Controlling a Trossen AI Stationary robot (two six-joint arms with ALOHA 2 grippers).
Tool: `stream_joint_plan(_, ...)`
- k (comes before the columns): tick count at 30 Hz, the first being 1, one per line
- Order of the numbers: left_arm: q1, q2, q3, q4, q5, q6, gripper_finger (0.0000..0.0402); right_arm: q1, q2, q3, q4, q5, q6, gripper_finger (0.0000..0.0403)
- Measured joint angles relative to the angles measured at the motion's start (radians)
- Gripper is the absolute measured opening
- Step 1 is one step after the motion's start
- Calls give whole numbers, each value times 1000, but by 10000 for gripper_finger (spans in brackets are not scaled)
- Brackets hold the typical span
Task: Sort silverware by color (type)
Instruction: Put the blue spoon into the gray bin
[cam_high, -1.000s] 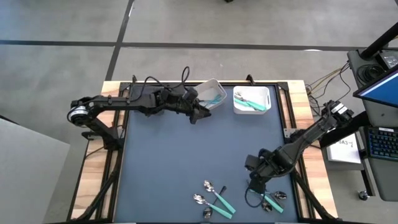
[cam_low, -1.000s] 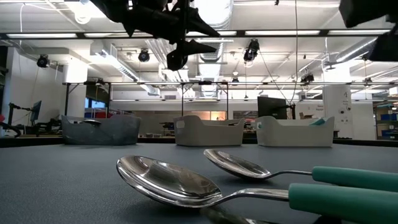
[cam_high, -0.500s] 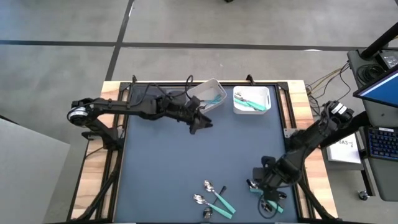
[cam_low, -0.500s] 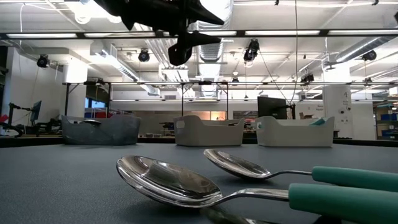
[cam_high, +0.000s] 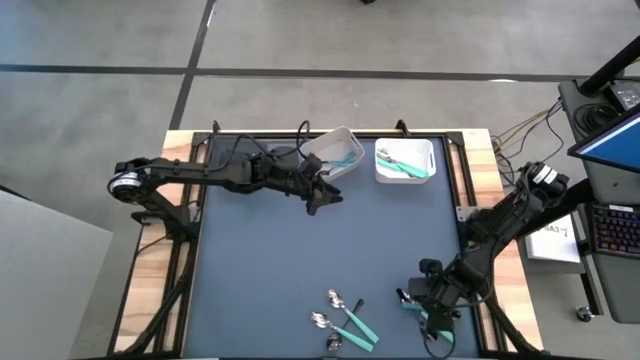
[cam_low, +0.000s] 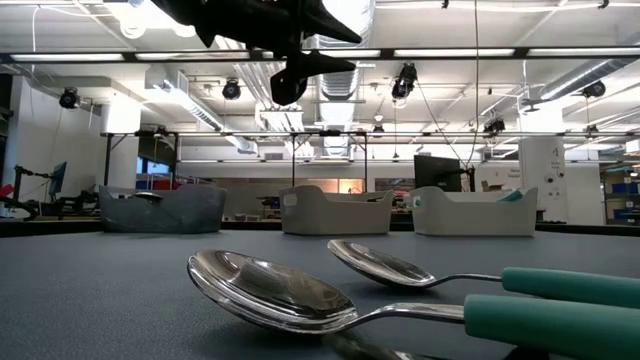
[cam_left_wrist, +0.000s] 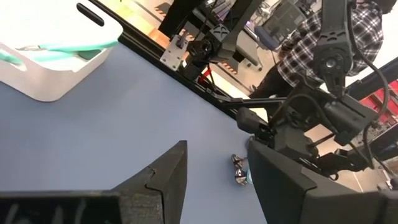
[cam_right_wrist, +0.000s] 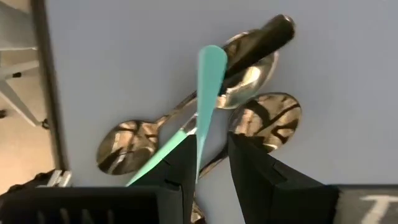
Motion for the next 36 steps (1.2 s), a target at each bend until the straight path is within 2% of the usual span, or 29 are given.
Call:
stream_joint_plan(17, 0, 0, 0, -2, 0, 8, 150, 6, 0, -57, 78, -1, 46, 84)
stream_joint_plan(24, 0, 0, 0, -5, 0, 8, 150, 17, 72, -62, 163, -2, 65, 84)
stream_joint_plan(33, 0, 0, 0, -5, 0, 8, 150, 25, 138, -58, 178, -2, 95, 84)
stream_joint_plan(36, 0, 0, 0, -4, 0, 8, 150, 25, 140, -57, 180, 0, 149, 84)
